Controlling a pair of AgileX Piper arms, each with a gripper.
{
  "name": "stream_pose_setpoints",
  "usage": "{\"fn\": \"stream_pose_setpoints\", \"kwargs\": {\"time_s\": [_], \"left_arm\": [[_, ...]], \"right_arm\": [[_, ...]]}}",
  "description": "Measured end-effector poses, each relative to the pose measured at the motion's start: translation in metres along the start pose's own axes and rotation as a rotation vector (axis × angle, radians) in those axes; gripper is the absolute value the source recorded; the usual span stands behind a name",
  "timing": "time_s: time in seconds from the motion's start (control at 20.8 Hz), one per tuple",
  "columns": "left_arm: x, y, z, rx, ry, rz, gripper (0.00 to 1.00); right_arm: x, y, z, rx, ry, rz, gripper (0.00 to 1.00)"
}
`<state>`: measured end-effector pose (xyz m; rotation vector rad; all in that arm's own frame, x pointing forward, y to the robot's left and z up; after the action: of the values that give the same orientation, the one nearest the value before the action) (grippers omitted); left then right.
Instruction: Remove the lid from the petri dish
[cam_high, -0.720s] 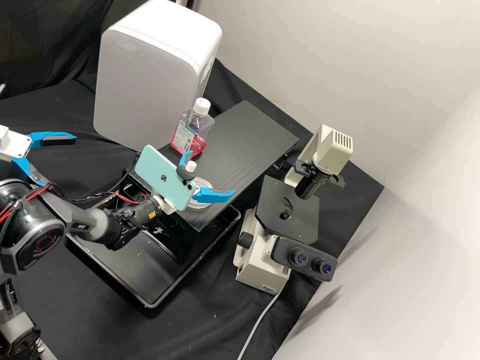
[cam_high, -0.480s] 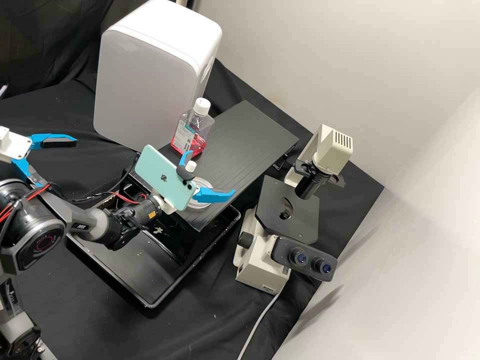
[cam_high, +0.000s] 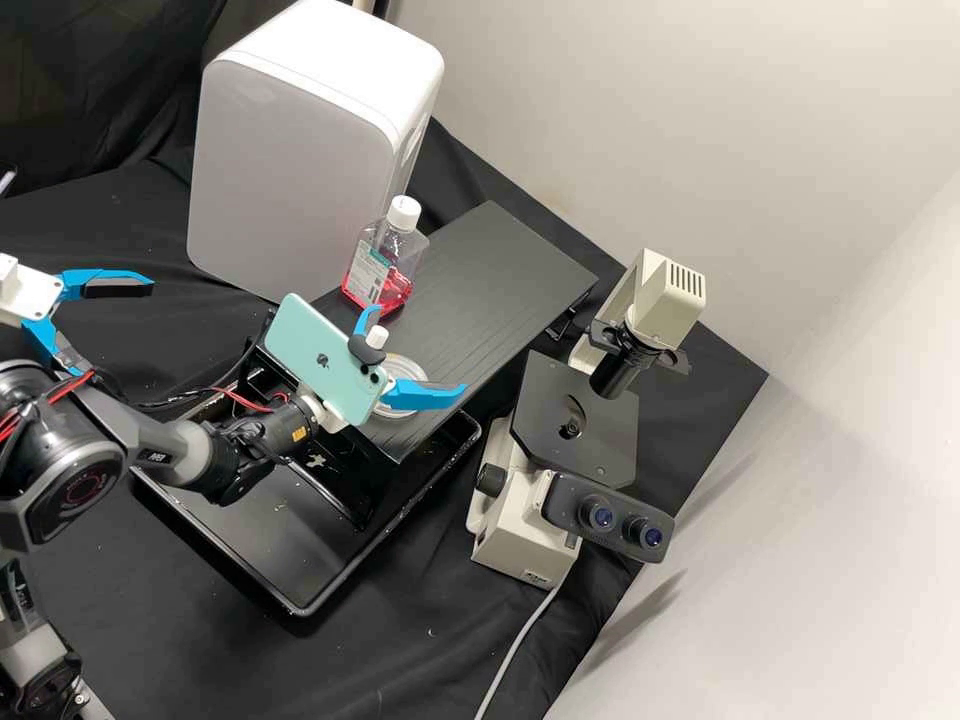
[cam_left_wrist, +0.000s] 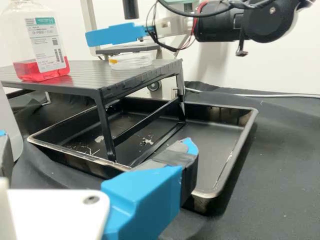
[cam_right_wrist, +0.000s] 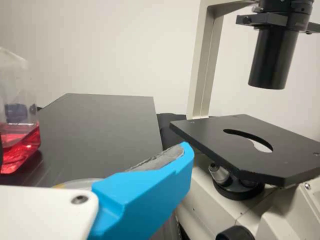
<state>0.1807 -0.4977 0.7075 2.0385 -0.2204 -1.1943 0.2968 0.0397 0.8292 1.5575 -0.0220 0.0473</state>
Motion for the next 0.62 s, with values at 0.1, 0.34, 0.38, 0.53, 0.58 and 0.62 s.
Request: {"fn": "stream_pose_setpoints", "kwargs": {"time_s": [0.1,0.34,0.38,0.53,0.58,0.62], "left_arm": [[0.0,0.0,0.0,0.0,0.0,0.0,1.0],[0.001,-0.0014,-0.001,-0.005,0.0,-0.006,1.0],[0.001,-0.0014,-0.001,-0.005,0.0,-0.006,1.0],[0.002,-0.0001,-0.001,-0.001,0.0,-0.001,1.0],[0.002,0.0002,-0.002,0.0,0.0,0.0,1.0],[0.002,0.0002,-0.002,0.0,0.0,0.0,1.0]], "right_arm": [[-0.005,-0.002,-0.001,0.0,0.007,-0.004,1.0],[-0.014,-0.008,-0.003,-0.003,0.039,-0.002,1.0],[-0.015,-0.01,-0.003,-0.007,0.04,-0.004,1.0],[-0.014,-0.013,0.001,-0.009,0.034,-0.01,1.0],[-0.013,-0.014,0.002,-0.009,0.031,-0.013,1.0],[-0.013,-0.016,0.003,-0.009,0.026,-0.019,1.0]]}}
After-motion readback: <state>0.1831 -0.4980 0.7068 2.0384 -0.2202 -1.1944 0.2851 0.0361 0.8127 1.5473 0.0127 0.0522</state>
